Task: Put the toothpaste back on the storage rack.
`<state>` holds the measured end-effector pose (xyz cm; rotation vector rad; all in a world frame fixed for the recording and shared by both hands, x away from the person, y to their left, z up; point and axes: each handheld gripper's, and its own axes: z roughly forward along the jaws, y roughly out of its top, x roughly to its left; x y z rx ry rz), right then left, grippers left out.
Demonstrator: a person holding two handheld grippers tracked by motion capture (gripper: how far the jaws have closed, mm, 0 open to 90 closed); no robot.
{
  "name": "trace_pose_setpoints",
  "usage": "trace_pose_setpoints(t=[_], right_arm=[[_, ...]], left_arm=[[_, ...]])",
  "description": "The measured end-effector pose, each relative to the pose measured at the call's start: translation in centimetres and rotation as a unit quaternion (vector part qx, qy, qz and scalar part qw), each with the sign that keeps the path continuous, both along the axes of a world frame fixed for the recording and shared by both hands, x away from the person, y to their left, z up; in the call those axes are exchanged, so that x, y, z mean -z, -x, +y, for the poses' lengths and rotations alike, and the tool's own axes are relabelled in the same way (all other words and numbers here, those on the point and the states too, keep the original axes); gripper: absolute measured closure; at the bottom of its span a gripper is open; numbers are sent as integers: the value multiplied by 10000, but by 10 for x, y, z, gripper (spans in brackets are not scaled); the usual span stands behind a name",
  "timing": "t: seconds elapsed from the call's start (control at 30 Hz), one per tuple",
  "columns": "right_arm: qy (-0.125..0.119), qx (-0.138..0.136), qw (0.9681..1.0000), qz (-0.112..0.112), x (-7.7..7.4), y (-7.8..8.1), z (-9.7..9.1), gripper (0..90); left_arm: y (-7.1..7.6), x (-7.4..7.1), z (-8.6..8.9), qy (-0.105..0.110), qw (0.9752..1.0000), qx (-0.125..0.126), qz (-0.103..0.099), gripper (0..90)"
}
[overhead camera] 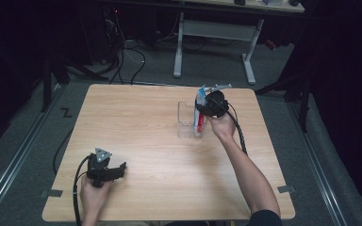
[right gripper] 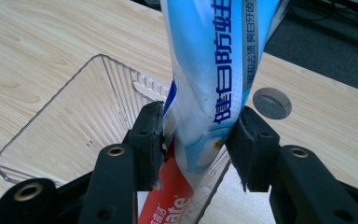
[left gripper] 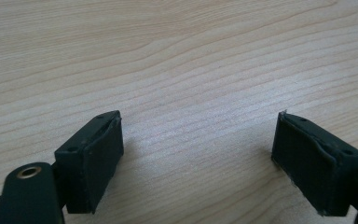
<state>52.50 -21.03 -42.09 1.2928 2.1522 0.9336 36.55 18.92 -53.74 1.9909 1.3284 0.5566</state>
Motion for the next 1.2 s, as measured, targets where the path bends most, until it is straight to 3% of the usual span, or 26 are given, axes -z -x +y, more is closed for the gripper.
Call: trace_pose_setpoints(t=[0.33,0.63,1.03,1.2], right_arm=[[453,138,9988,-148,0,5,5,511],[376,161,9991,-136,1,7,2,501],[-24,162,9997,-172,1,14,-8,470],[-51,160,9997,-188,-1,17,-11,466]], left_arm=[[0,0,0,-1,10000,-1,2,170],[0,0,0,5,10000,1,-3,170],[0,0,0,3,10000,0,1,170],[0,0,0,6,10000,0,-4,170]])
